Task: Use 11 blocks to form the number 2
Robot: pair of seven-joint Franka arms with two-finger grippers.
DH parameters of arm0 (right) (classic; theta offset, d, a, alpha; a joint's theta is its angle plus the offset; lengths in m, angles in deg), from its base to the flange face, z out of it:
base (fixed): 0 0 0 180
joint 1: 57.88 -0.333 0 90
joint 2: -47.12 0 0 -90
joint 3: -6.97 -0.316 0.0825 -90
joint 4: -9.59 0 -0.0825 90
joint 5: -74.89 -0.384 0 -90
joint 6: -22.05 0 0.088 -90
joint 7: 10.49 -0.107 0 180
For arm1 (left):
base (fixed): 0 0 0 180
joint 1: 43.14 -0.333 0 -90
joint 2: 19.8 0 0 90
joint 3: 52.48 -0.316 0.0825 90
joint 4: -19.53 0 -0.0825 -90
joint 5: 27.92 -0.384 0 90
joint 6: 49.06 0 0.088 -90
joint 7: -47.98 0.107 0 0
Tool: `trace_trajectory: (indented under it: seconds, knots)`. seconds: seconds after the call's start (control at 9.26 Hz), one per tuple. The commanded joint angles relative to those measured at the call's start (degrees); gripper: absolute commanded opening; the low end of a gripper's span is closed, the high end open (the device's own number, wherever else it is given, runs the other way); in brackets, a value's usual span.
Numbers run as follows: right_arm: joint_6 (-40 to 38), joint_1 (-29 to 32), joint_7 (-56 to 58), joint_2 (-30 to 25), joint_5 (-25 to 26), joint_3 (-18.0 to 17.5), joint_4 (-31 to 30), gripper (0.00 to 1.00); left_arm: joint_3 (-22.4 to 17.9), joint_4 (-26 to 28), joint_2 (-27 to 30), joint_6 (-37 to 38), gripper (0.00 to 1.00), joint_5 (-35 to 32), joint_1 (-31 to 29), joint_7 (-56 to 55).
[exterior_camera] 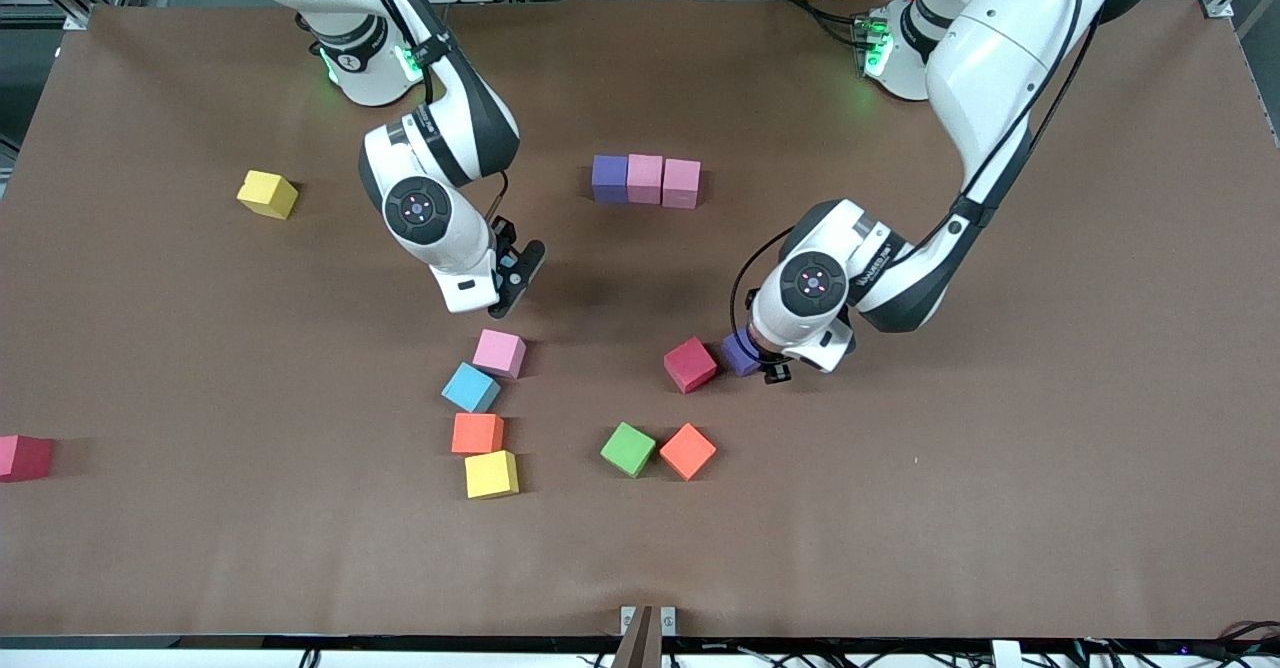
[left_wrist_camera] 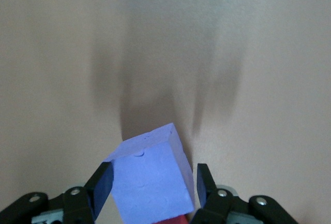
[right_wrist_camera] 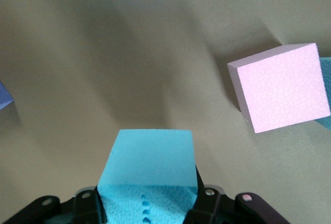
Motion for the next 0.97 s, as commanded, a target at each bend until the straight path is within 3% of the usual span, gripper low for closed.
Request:
trace_trajectory:
  seconds: [0.0, 0.54, 0.86]
  knots:
    - [-0.6, 0.4, 0.4, -0.6, 1.0, -0.2, 0.3, 0.00, 0.0, -0.9, 1.4, 0.9, 0.74, -1.0, 0.2, 15.4]
    - [-0.6, 0.8, 1.7, -0.5, 1.1, -0.1, 0.4, 0.00, 0.8, -1.2, 1.1, 0.6, 0.74, -0.4, -0.3, 47.2]
    - [-0.7, 0.8, 1.7, -0.5, 1.1, 0.0, 0.4, 0.00, 0.7, -1.2, 0.5, -0.1, 0.74, -0.4, -0.1, 54.7]
